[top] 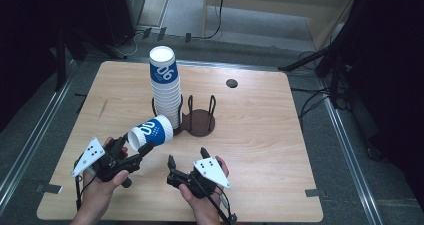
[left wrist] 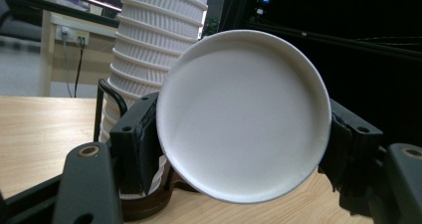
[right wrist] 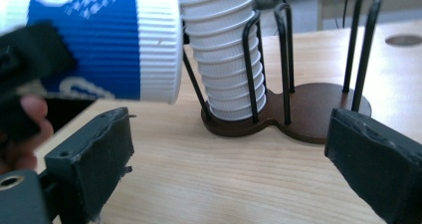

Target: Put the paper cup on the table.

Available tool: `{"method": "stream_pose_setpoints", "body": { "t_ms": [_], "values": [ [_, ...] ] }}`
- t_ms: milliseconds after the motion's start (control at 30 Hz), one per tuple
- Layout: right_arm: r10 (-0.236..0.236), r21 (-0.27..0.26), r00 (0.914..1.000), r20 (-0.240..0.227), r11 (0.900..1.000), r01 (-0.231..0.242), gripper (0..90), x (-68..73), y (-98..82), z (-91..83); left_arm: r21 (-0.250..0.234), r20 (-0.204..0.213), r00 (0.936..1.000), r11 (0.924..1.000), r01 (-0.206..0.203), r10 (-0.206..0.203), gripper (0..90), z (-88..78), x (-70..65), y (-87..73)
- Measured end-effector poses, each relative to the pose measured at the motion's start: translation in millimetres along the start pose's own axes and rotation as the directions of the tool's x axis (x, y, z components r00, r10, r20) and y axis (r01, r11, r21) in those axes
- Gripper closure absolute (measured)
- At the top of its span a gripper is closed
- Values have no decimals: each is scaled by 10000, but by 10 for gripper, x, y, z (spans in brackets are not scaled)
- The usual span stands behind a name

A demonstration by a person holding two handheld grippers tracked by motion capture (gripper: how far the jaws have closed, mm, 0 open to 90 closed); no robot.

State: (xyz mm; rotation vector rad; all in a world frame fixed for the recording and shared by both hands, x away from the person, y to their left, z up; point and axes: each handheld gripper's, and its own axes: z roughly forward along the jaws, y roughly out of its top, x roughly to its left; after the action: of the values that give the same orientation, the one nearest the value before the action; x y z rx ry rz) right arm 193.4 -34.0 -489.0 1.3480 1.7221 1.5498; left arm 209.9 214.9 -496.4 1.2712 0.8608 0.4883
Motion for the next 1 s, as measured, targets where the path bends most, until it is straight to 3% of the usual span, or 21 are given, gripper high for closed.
{"method": "stream_pose_setpoints", "body": {
  "t_ms": [200,433,467,500,533,733,833,933,967,1000],
  "values": [
    [1192,40,9928,65,9929,-1193,59,-2,25,16,-152,37,10000,9999,-54,55,284,12,-25,-16],
    [2270,35,9738,-115,9739,-2270,62,40,54,28,-223,10,9999,9996,-164,165,285,20,-35,-34],
    [2480,46,9686,-190,9688,-2480,63,41,56,31,-235,-5,9998,9995,-188,188,285,22,-40,-39],
    [2954,66,9550,-263,9554,-2953,62,38,63,36,-247,-16,9997,9994,-233,232,285,26,-45,-44],
    [2954,66,9550,-263,9554,-2953,62,38,63,36,-267,-18,9997,9993,-249,248,285,31,-52,-49],
    [4253,90,9036,-510,9050,-4254,64,49,81,57,-289,-30,9995,9991,-325,324,285,44,-76,-72],
    [4550,145,8887,-556,8904,-4550,64,71,90,73,-321,-42,9993,9988,-366,365,285,44,-88,-70],
    [4913,179,8683,-681,8708,-4913,64,95,113,80,-369,-77,9993,9986,-380,377,285,49,-98,-72],
    [5036,173,8613,-674,8637,-5036,64,100,121,79,-382,-85,9993,9986,-377,374,285,50,-100,-73],
    [5246,157,8482,-731,8510,-5249,64,106,129,82,-376,-85,9992,9985,-392,389,285,50,-102,-74]
  ]
}}
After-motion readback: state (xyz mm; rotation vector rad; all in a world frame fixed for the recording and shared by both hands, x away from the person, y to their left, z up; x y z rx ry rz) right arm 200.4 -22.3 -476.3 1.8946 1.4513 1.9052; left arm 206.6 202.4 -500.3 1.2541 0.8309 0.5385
